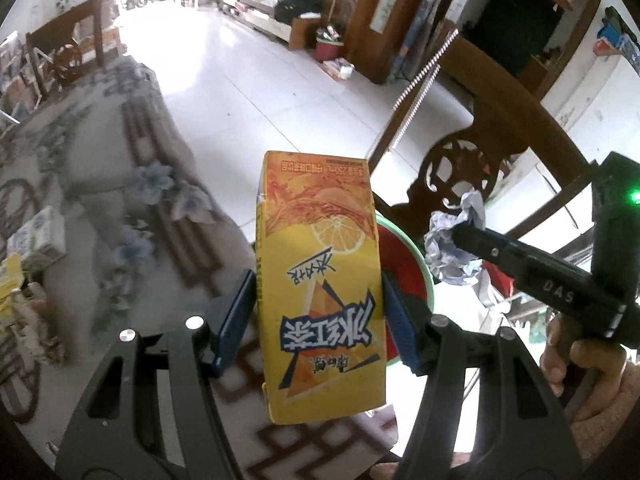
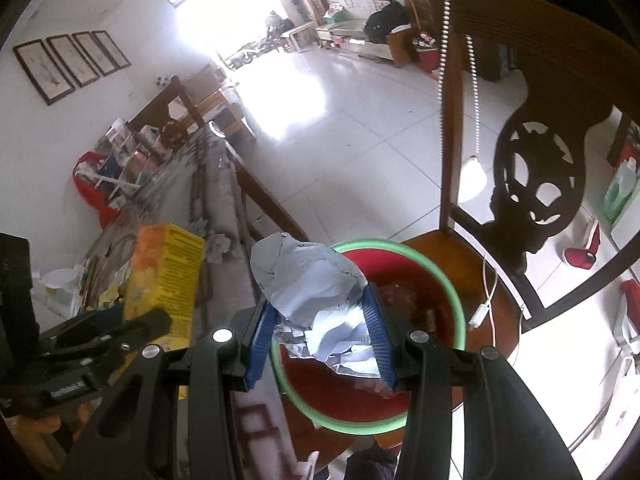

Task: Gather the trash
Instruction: 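Carry the carton and foil over the red bin and open both grippers, then withdraw both grippers to the table and grasp the blue-white wrapper with the left gripper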

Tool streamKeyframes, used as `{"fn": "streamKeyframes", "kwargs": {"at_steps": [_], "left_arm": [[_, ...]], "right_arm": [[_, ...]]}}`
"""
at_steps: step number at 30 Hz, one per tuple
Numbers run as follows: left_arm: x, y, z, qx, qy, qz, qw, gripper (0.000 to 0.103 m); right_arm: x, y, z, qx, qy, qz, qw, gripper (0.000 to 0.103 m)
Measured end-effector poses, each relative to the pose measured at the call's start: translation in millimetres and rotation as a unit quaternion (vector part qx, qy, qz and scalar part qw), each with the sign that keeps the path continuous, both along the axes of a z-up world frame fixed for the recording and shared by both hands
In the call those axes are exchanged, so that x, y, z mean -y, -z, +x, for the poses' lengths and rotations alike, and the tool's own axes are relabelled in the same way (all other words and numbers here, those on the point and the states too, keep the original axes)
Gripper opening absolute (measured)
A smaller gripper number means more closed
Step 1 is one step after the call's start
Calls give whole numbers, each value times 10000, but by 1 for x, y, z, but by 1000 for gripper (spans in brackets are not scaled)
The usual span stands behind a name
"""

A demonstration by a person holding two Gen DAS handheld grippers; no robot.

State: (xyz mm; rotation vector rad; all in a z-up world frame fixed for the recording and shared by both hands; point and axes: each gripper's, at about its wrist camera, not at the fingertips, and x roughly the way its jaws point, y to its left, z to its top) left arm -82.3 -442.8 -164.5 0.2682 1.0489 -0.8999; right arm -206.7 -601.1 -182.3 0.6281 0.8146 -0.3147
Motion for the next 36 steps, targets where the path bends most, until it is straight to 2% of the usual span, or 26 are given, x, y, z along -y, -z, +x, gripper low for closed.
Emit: {"fn": "streamKeyframes", "kwargs": {"at_steps": [7,9,10,11,18,29,32,36], "left_arm": [[16,14,-2,-166,173,175,9996,60],[17,17,-2,-189,192,241,9993,66],[16,17,-1,-176,159,235,9994,79],[15,17,1,-165,113,204,9996,83],[-3,14,15,-149,-213,174,9995,84],[-61,5,36,-14,-864,67,9962,84],[-89,3,42,139,-1121,122,9935,84],[-136,7,57,89,-1635,168,9864,84]], "right_arm": [[14,8,6,-134,16,55,9999,42],[15,9,11,-151,-15,49,9999,48],[15,8,14,-161,11,35,9999,51],[16,10,15,-152,25,50,9999,57],[16,13,29,-143,-5,142,9998,59],[-21,8,66,-142,-518,54,9985,59],[-37,4,76,-123,-702,-16,9975,59],[-60,3,91,-148,-929,-54,9956,59]]}}
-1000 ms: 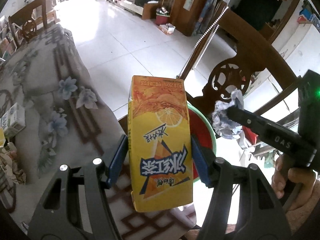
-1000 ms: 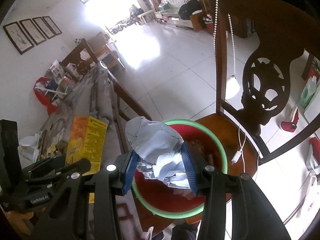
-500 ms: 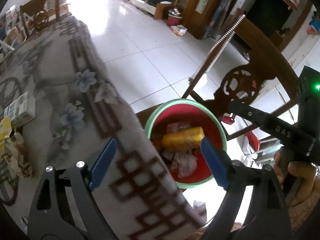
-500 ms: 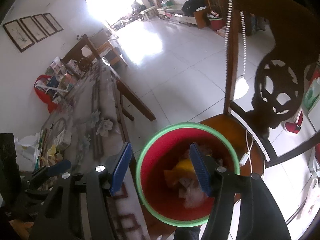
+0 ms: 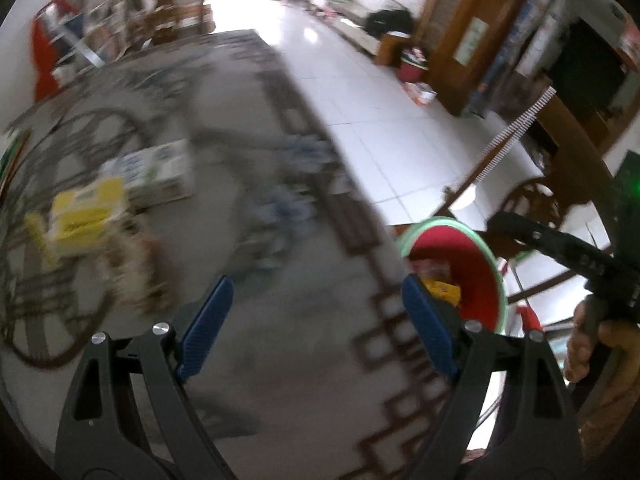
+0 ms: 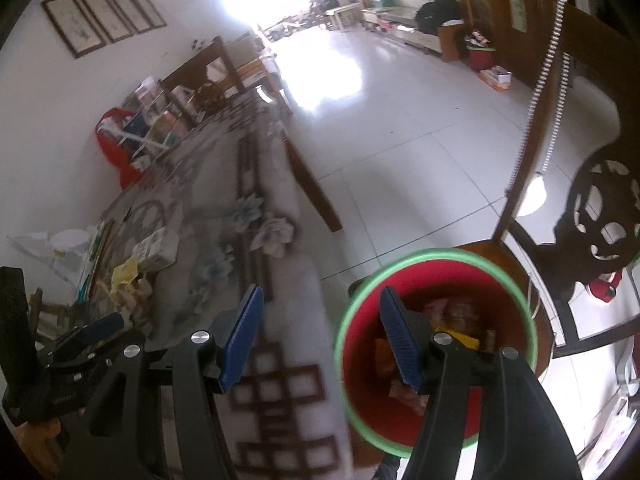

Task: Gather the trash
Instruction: 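Withdraw both grippers to the table and grasp the blue-white wrapper with the left gripper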

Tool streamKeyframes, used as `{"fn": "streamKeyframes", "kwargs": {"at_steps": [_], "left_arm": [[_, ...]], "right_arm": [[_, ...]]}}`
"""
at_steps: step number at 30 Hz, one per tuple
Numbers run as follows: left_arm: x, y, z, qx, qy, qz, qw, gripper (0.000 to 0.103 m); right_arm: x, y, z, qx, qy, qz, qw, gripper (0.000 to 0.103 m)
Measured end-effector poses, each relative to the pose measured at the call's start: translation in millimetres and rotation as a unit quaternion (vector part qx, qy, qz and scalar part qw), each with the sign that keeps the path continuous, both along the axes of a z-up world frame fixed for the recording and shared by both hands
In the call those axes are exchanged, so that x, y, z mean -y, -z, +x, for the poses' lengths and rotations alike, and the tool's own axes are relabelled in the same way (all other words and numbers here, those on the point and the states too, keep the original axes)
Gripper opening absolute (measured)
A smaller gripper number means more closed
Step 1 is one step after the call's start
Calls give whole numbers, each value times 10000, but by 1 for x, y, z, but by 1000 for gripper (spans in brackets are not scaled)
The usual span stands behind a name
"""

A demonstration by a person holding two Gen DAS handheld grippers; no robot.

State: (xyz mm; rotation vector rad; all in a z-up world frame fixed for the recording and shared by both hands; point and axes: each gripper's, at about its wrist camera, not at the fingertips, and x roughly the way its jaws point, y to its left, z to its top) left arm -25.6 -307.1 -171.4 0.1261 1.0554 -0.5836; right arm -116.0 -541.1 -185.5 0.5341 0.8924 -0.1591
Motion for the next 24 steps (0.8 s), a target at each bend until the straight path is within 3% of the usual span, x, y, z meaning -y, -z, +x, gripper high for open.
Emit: {"fn": "streamKeyframes", "kwargs": {"at_steps": [5,11,15,22,24], "left_arm": [[-65,-1,13,37,-611,-5,9981,84],[-148,5,-1,-198,-947,206,9951,85],[-193,30,-20,-571,-859,609,9928,85],[-215,75,-30,-1145,-252,824,9897,84],[-214,81,-28,-1118,-16,899,9897,73]], "right_arm": [[-42,-1,22,-52,-414,-67,9991,59],[-98,1,46,-114,-841,-159,9963,59],[-134,6,65,-196,-994,-156,9947,59],[-206,11,90,-296,-1351,-219,9901,59],[-224,13,95,-322,-1399,-244,9893,59]]}}
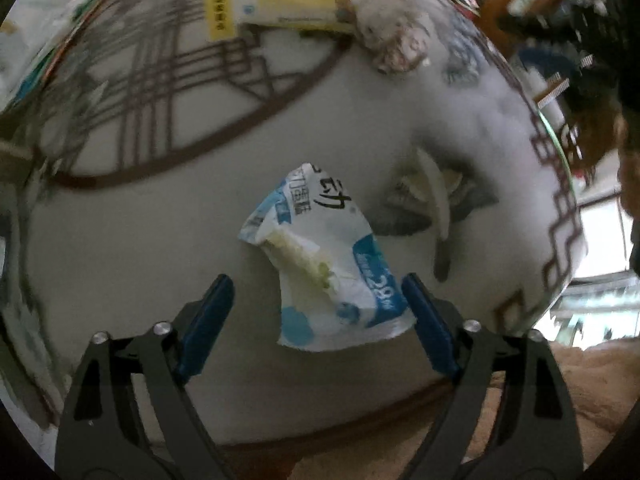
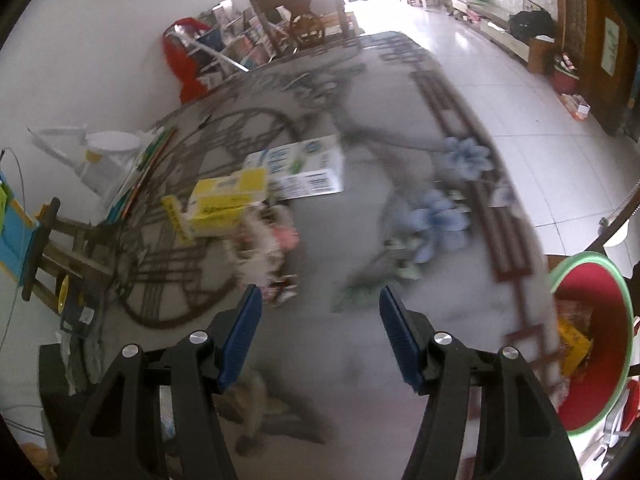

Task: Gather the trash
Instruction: 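Withdraw both grippers to the table and grasp the blue-white wrapper with the left gripper, then grasp the yellow cereal box with the right gripper and lift it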

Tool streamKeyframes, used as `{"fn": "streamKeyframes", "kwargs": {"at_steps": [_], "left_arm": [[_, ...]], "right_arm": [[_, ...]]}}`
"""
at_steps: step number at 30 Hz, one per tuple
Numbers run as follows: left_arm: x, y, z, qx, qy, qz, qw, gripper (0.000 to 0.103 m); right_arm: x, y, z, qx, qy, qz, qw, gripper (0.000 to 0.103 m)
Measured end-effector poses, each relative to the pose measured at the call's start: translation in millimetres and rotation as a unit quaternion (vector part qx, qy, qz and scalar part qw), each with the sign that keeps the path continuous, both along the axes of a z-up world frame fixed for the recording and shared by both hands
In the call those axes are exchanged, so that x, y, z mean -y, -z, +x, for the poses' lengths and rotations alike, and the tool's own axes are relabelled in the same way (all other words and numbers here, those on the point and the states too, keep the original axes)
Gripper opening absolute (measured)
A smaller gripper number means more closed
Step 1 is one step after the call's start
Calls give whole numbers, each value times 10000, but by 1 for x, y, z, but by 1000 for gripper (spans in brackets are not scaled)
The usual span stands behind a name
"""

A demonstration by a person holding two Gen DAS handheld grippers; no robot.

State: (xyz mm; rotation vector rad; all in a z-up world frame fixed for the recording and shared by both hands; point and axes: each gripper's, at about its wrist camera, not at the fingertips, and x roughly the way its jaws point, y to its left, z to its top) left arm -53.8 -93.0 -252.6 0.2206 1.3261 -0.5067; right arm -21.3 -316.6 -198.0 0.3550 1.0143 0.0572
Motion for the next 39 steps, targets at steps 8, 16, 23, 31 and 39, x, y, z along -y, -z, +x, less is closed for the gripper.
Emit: {"fn": "streamKeyframes", "kwargs": {"at_steps": [8,16,23,31,39], "left_arm": [[-23,3,31,7,113,-351,9993,39],[-51,-12,67,110,-447,-696,9965,35],[-63,-17,74,155,-498,-789,9955,35],[-74,-14,90,135,-644,-819,9945,37],[-72,-12,102,113,-647,-852,9942,38]], "right_arm": [[-47,-5,30,20,-359,-342,9988,62],[-113,-3,118,44,-2180,-2105,9530,74],[-163,47,164,-493,-3772,-3014,8743,83],[-172,75,167,-545,-4204,-3714,8260,80],[-169,54,169,-324,-4003,-3268,8555,50]]}}
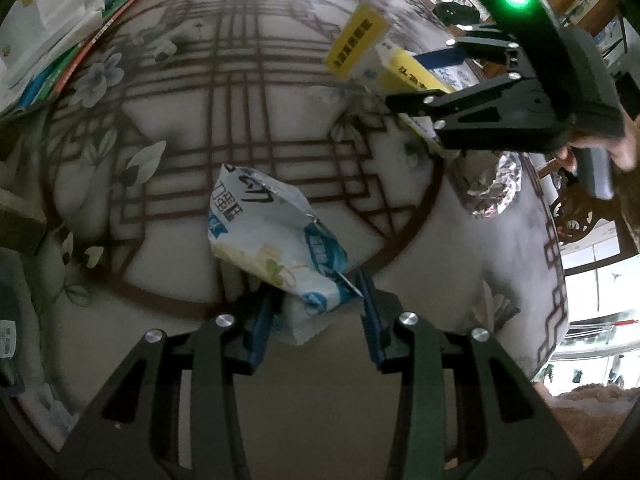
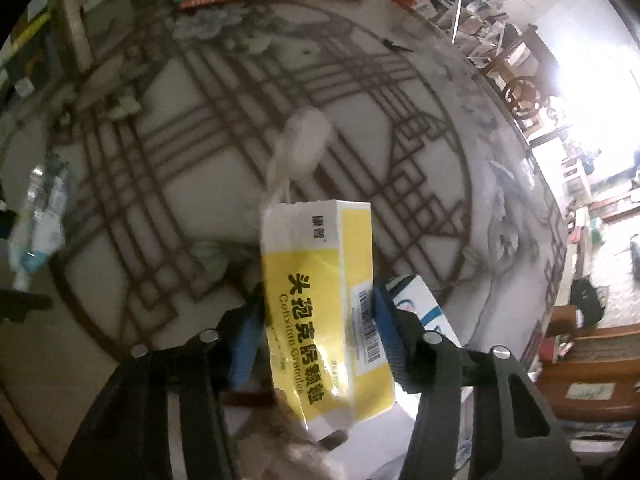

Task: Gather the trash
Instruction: 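Grasp the yellow cereal box with the right gripper and lift it, then carry the wrapper and yellow box over the red bin and open both grippers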

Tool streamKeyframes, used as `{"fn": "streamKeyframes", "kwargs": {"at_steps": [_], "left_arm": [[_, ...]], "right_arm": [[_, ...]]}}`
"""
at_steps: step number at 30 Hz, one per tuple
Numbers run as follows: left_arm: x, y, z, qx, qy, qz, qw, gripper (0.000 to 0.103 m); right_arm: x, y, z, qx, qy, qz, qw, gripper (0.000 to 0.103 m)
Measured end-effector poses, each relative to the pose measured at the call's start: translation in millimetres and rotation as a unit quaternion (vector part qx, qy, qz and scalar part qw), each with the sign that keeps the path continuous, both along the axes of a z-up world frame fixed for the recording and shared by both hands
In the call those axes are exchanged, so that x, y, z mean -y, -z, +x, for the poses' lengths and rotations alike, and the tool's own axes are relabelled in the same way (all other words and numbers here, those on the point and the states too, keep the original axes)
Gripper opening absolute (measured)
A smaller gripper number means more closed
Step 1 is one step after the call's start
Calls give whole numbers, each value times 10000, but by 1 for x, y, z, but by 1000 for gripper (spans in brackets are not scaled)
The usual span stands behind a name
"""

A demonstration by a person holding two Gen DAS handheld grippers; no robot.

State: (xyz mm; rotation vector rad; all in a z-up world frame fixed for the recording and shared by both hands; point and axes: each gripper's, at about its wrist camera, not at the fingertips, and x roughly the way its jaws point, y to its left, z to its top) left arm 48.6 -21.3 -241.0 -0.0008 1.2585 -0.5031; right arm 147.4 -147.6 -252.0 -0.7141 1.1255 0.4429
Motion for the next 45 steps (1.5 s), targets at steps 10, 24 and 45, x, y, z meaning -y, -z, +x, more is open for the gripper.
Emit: {"fn": "streamKeyframes", "kwargs": {"at_steps": [10,24,45], "left_arm": [[-7,-5,-1,83,-202,-20,9998,38],[5,-38,0,637,-209,-121,9977,38],[84,-74,-33,1309,505,-51,9901,38]], "right_arm": [[13,-65,-24,384,1016,1525,9823,49],[44,-107,-108,1091,2341,2568,9313,52],[145,-98,-189,1364,3710,2789,8752,54]]}}
